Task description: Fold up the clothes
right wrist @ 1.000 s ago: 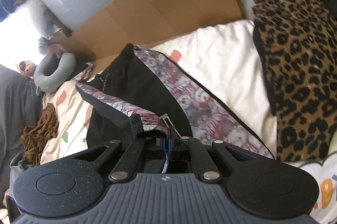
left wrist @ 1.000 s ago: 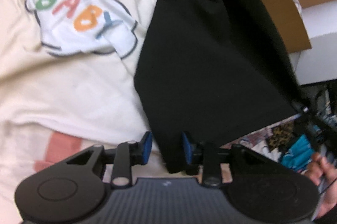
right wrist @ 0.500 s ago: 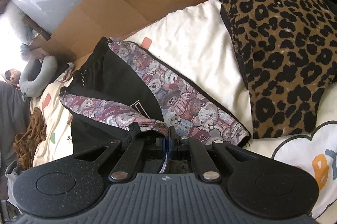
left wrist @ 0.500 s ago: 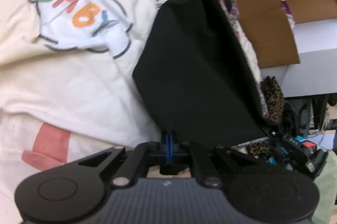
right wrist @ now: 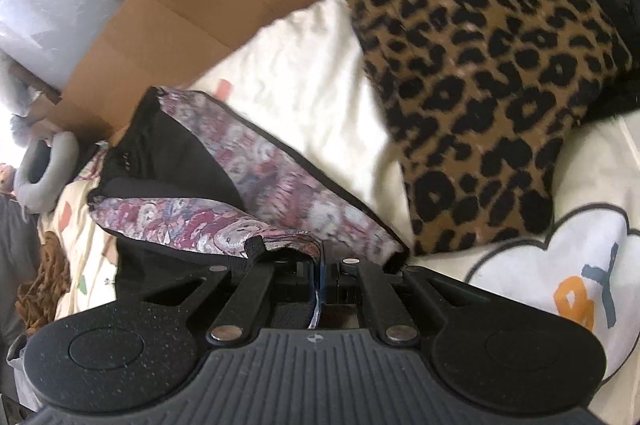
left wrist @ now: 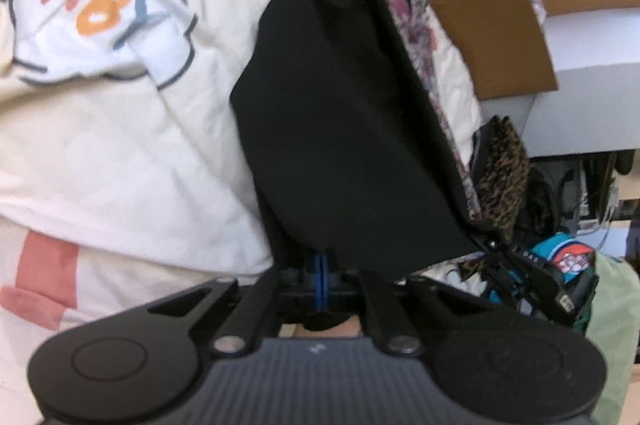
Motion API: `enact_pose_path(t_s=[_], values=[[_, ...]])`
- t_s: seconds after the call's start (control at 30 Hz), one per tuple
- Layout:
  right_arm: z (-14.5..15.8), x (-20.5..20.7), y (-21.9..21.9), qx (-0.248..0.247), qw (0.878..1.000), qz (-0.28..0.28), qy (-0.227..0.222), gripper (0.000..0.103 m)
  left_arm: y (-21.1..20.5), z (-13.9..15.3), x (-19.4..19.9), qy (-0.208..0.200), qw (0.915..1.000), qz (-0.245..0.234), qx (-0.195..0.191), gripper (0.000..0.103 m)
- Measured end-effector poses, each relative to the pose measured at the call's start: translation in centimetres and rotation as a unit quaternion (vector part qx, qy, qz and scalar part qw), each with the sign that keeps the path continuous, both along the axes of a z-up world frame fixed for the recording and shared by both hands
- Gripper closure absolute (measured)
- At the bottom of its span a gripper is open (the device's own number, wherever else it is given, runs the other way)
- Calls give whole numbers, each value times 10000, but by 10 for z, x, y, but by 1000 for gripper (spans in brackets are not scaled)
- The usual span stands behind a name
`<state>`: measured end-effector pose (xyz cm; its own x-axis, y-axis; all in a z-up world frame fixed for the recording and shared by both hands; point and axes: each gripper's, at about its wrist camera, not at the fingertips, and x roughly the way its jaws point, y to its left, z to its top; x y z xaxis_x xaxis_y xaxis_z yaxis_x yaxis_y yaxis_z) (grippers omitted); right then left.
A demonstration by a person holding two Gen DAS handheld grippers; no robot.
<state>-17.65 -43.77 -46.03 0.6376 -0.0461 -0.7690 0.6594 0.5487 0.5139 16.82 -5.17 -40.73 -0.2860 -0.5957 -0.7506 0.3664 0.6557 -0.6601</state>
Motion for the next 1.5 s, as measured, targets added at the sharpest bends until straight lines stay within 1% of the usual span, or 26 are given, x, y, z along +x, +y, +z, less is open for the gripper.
enact_pose_path(t_s=[0.07, 0.1, 0.13, 0.2, 0.23, 0.27, 0.3, 0.37, 0.43, 0.57, 0.63, 0.83, 0.9, 0.93, 0.97, 1.0, 1.07, 1.13, 1.23, 1.27, 1.3, 1.33, 1.37, 1.4, 1.43, 1.5], values=[[-6, 0, 1, 12, 10000, -29, 70, 101, -3, -4, -3, -43, 9999, -96, 110, 102], [-7, 1, 3, -15, 9999, -12, 135, 99, -2, -5, -4, -53, 9998, -121, 138, 102], [-9, 2, 4, -42, 9998, 6, 199, 99, 0, -5, -4, -45, 9998, -116, 132, 98], [-6, 5, 9, -370, 9986, 205, 315, 97, 4, -6, -4, -29, 9999, -105, 122, 91], [-3, 6, 11, -555, 9973, 317, 371, 95, 3, -7, -4, -37, 9999, -111, 126, 90], [-1, 8, 14, -739, 9954, 429, 427, 87, -2, -8, -3, -63, 9998, -130, 143, 90], [1, 9, 16, -924, 9931, 541, 483, 76, -5, -9, -4, -76, 9998, -145, 151, 90], [6, 12, 21, -1291, 9869, 764, 594, 65, -7, -12, -5, -67, 9997, -164, 150, 90], [11, 15, 28, -1608, 9797, 996, 665, 64, -9, -13, -7, -62, 9997, -182, 144, 90], [17, 22, 38, -1837, 9712, 1371, 656, 64, -11, -13, -11, -98, 9997, -163, 151, 90], [18, 27, 43, -1964, 9661, 1535, 678, 64, -4, -11, -11, -108, 9997, -188, 152, 90], [24, 39, 52, -2314, 9539, 1758, 749, 64, -2, -14, -11, -2, 9999, -88, 110, 90], [26, 39, 51, -2330, 9536, 1779, 684, 64, -2, -16, -12, 30, 9999, -75, 108, 90], [28, 39, 50, -2338, 9534, 1790, 651, 65, -2, -16, -12, 26, 9999, -94, 120, 92], [29, 39, 50, -2346, 9533, 1800, 619, 71, -1, -17, -12, 12, 9998, -115, 134, 93], [30, 40, 49, -2354, 9531, 1811, 586, 88, 0, -16, -12, 0, 9998, -123, 140, 95], [32, 40, 48, -2370, 9527, 1832, 521, 102, 1, -16, -11, 7, 9999, -104, 128, 98], [31, 40, 45, -2287, 9544, 1852, 500, 103, 2, -15, -10, 29, 9999, -78, 112, 100], [35, 38, 46, -2322, 9535, 1868, 443, 103, 3, -10, -10, 23, 9999, -91, 104, 100], [38, 37, 47, -2360, 9521, 1906, 396, 101, 3, -9, -11, 16, 9999, -99, 108, 100], [42, 36, 49, -2406, 9501, 1955, 345, 97, 2, -8, -11, 17, 9999, -95, 112, 100], [44, 35, 52, -2521, 9457, 2017, 373, 91, 2, -8, -11, 23, 9999, -86, 114, 100], [46, 35, 55, -2640, 9412, 2067, 423, 68, 1, -8, -12, 31, 9999, -74, 117, 100], [46, 33, 57, -2714, 9381, 2107, 430, 50, 1, -8, -12, 40, 9999, -61, 120, 100], [46, 32, 58, -2776, 9355, 2145, 422, 47, 1, -7, -12, 47, 9999, -50, 122, 100], [44, 32, 59, -2788, 9330, 2222, 499, 46, 1, -6, -12, 50, 9999, -43, 119, 100]])
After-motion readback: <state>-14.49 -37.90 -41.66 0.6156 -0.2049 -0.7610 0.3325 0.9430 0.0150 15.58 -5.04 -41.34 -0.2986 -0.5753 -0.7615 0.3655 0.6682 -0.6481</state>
